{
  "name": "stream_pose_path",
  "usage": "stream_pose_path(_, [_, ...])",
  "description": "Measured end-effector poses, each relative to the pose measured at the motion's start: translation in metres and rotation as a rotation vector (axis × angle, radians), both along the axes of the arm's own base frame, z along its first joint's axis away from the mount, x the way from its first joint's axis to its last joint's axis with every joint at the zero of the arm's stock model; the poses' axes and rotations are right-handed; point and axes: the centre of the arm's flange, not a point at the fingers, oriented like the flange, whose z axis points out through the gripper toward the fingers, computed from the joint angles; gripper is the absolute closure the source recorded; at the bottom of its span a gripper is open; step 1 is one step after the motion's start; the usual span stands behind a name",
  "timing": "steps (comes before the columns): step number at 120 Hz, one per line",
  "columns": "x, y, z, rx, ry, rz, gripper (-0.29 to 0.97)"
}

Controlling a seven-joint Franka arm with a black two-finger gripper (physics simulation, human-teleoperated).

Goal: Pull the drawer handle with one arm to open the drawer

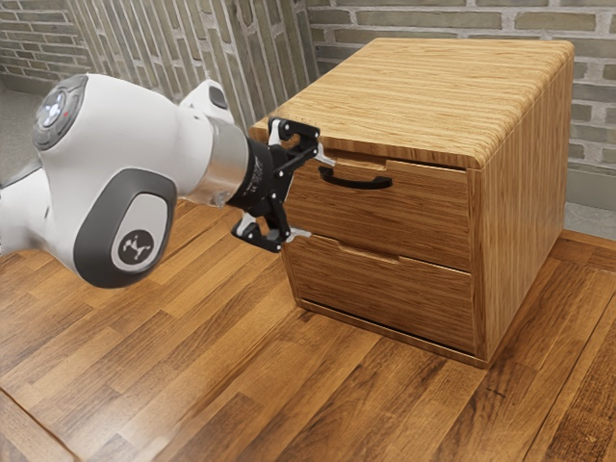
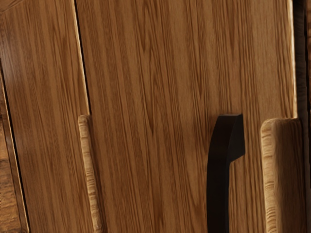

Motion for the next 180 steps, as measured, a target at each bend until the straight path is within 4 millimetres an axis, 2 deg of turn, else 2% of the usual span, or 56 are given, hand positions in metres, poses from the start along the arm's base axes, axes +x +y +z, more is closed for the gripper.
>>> stream_pose_path(49, [0.006,-0.004,-0.012,-0.049,-0.028,0.036,0.00])
stream_pose_path(67, [0.007,-0.004,-0.022,-0.060,-0.028,0.046,0.00])
stream_pose_path(105, [0.010,-0.005,-0.030,-0.076,-0.035,0.059,0.01])
stream_pose_path(151, [0.014,-0.005,-0.027,-0.084,-0.047,0.068,0.01])
stream_pose_path(180, [0.021,-0.001,-0.037,-0.084,-0.037,0.078,0.02])
